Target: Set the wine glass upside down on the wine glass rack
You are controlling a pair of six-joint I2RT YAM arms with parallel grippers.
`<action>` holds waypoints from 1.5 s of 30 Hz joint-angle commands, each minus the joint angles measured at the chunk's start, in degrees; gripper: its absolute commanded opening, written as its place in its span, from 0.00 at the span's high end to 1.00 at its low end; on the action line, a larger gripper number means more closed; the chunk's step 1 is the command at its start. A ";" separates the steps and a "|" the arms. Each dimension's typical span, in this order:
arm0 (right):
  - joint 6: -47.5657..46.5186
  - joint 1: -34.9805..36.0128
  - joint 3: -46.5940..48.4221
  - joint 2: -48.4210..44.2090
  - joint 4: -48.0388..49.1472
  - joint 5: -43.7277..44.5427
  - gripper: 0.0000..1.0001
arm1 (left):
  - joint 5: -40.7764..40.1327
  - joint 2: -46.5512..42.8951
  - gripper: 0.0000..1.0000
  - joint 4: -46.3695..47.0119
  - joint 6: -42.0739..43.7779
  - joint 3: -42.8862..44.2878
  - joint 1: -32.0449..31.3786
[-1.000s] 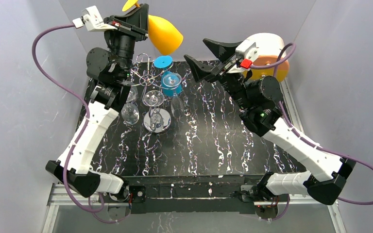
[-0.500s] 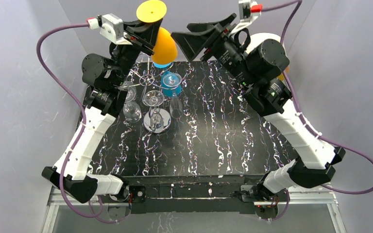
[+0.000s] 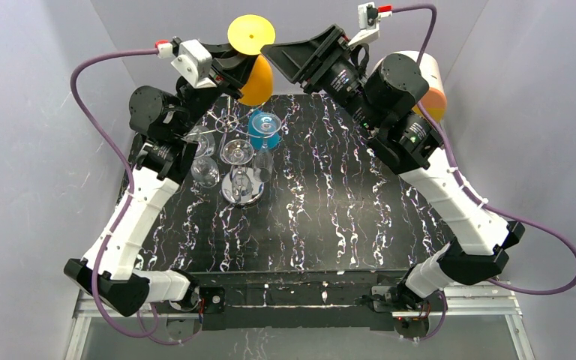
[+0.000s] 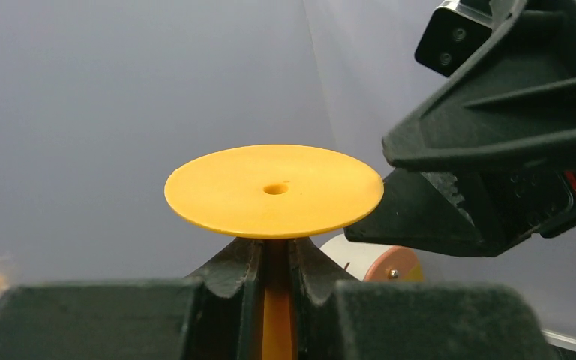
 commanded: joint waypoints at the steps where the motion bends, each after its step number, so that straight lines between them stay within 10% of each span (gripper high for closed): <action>1: 6.71 0.10 0.04 -1.81 3.83 4.62 0.38 | 2.53 -2.82 1.00 2.63 1.30 -1.13 -0.18; 11: 10.34 0.13 0.32 -1.58 2.70 9.34 0.63 | 4.39 -3.79 1.00 5.66 -1.75 -2.96 -0.18; 26: 12.57 -0.46 2.74 1.10 1.73 3.77 0.70 | 5.47 -4.87 1.00 5.25 -2.17 -4.23 -0.18; 33: 13.09 -0.72 3.26 1.57 1.30 3.30 0.95 | 3.73 -5.97 1.00 5.51 -4.84 -6.40 -0.15; 41: 10.48 -0.91 -2.32 -1.80 9.61 8.01 0.99 | -3.68 -8.64 0.45 5.76 -9.85 -9.26 -0.18; 45: 6.92 -0.93 -2.99 -2.34 13.32 11.73 0.99 | -5.73 -10.73 0.38 5.34 -12.56 -11.14 -0.18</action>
